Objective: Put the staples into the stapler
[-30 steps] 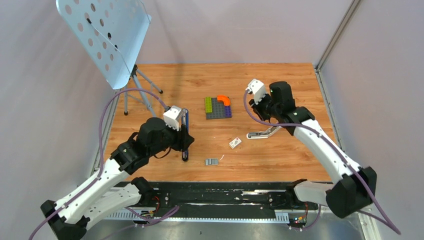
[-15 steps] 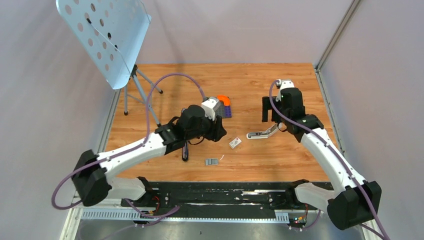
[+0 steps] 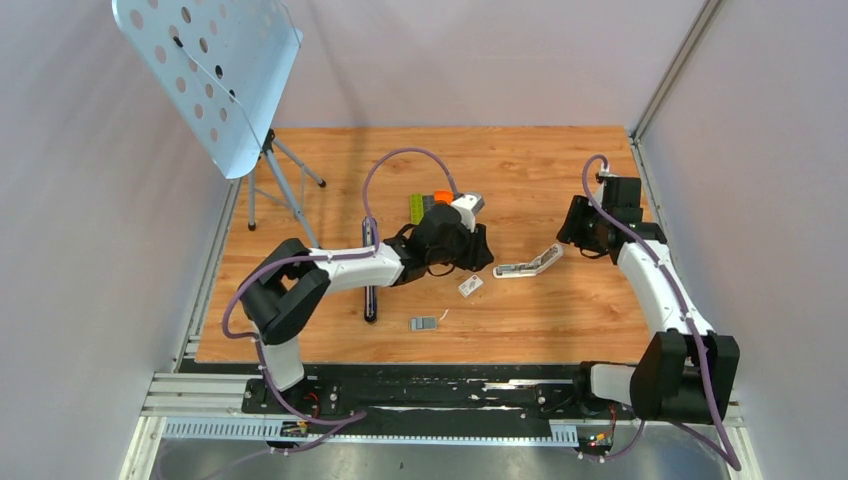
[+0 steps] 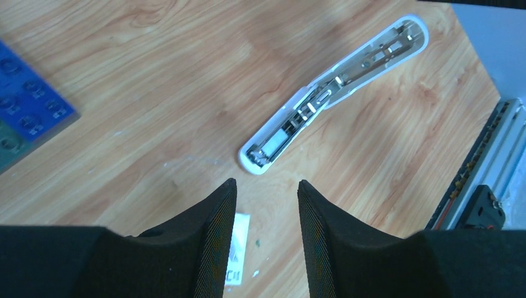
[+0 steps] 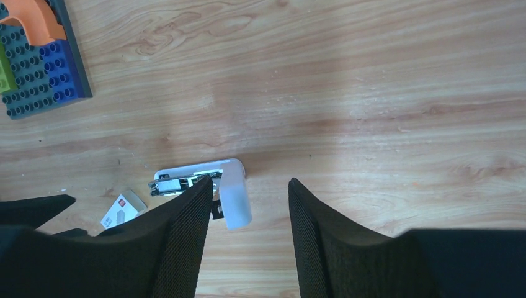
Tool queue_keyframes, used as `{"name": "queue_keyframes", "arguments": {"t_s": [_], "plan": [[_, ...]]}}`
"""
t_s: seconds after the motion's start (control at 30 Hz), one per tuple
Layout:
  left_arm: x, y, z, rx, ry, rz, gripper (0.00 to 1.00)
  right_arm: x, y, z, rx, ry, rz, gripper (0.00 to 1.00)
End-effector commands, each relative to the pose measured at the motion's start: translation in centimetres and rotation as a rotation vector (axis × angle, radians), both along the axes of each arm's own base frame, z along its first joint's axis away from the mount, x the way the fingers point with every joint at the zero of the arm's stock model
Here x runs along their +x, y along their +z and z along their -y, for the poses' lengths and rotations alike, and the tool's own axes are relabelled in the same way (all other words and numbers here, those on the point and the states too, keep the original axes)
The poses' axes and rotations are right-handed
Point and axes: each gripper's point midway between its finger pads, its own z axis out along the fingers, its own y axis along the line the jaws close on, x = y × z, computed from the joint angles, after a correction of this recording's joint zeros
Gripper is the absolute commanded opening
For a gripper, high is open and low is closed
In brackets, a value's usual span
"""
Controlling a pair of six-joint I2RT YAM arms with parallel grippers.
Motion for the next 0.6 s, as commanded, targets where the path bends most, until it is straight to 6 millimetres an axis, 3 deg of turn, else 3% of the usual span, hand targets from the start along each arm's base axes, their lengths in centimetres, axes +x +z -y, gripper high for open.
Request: {"name": "queue_keyframes", "arguments": {"t_s": [0.0, 0.17, 0.57], "plan": [[0.5, 1.2, 2.9, -0.090, -0.058, 0.025, 0.44, -0.7, -1.3, -0.9, 0.113, 0.037, -0.049, 0.49], [0.7, -0.4, 4.3, -0.091, -0.103, 0.009, 0.44, -1.0, -2.5, -1.0, 0.121, 0.056, -0.082, 0.46], [1.4, -5.2, 4.7, -0.030, -0.082, -0.048, 0.39, -1.1, -3.0, -1.3, 0.127, 0.106, -0.100, 0.34]]}}
